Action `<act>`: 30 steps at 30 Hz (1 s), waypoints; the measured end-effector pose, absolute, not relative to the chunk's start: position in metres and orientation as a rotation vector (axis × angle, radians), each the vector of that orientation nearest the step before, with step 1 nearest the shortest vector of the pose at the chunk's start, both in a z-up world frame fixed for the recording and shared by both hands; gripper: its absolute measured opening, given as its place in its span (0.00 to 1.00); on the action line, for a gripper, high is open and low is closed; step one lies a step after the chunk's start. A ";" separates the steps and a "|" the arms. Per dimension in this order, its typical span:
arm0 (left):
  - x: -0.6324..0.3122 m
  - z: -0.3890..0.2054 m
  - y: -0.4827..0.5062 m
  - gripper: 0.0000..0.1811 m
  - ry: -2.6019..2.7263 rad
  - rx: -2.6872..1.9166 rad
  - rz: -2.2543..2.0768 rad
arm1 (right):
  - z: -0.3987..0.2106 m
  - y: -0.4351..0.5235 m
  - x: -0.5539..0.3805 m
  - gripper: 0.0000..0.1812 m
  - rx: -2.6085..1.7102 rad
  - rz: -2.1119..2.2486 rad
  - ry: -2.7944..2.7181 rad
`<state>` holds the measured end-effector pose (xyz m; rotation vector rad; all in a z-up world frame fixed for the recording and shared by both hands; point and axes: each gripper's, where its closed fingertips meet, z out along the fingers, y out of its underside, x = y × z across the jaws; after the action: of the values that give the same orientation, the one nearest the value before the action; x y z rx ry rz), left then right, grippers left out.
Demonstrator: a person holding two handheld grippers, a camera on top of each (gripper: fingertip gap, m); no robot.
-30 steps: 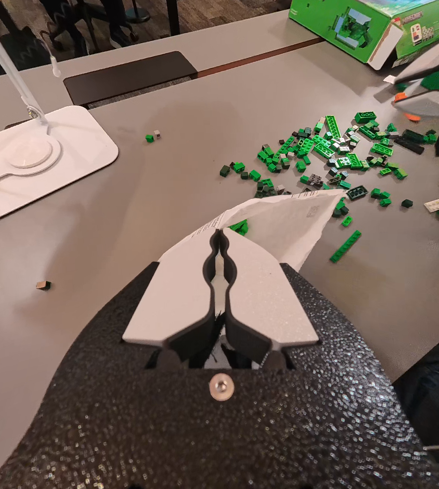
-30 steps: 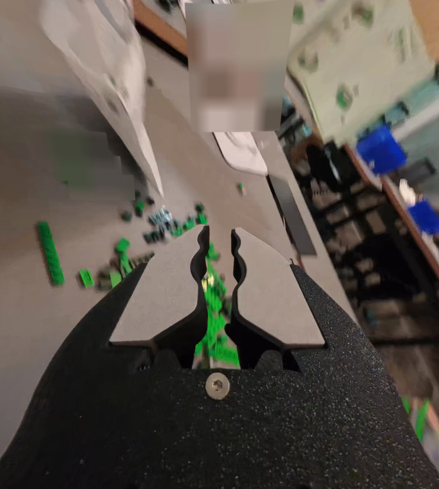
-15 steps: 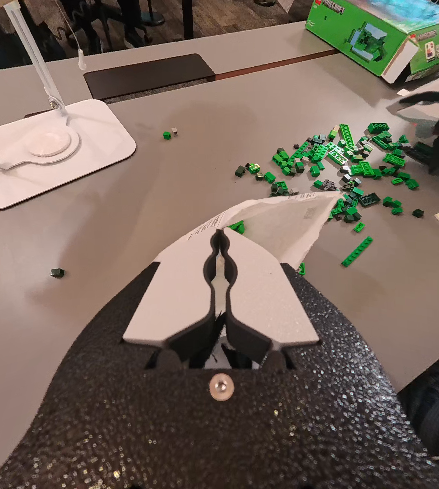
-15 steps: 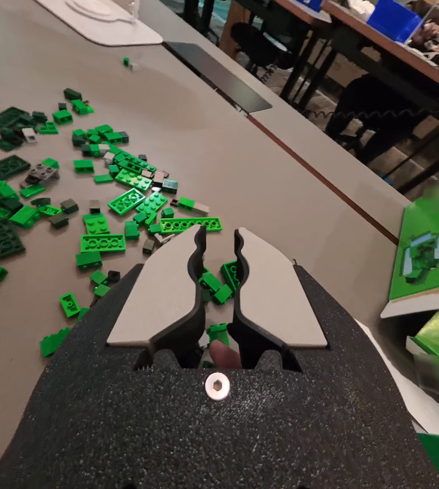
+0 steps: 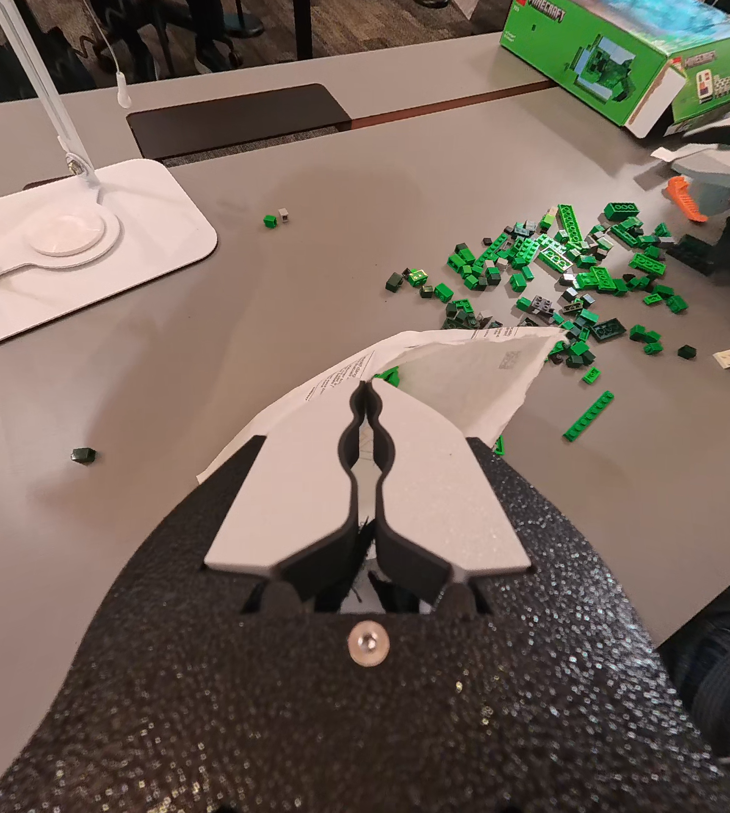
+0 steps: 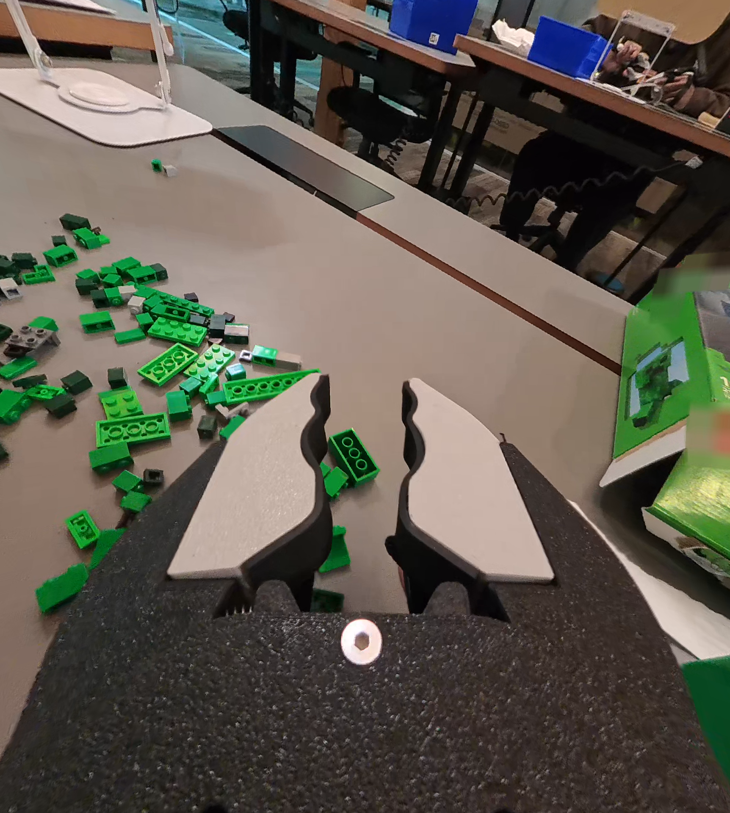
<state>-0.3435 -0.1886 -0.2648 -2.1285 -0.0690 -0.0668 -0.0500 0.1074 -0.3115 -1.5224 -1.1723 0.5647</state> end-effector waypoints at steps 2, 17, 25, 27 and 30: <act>-0.344 -0.265 -0.188 0.00 -0.070 -2.126 -0.069 | -0.313 0.108 -0.045 0.17 -1.524 0.552 -1.200; -0.343 -0.270 -0.185 0.00 -0.073 -2.135 -0.093 | -0.310 0.121 -0.019 0.18 -1.517 0.481 -1.182; -0.342 -0.271 -0.185 0.00 -0.070 -2.137 -0.100 | -0.313 0.122 -0.019 0.18 -1.521 0.480 -1.184; -0.342 -0.271 -0.185 0.00 -0.068 -2.138 -0.100 | -0.313 0.123 -0.018 0.18 -1.524 0.486 -1.168; -0.342 -0.271 -0.185 0.00 -0.067 -2.139 -0.099 | -0.314 0.125 -0.017 0.18 -1.532 0.497 -1.157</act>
<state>-0.3416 -0.1850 -0.2706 -2.1389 -0.0671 -0.0989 -0.0172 0.1248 -0.3138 -1.5324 -1.1566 0.4966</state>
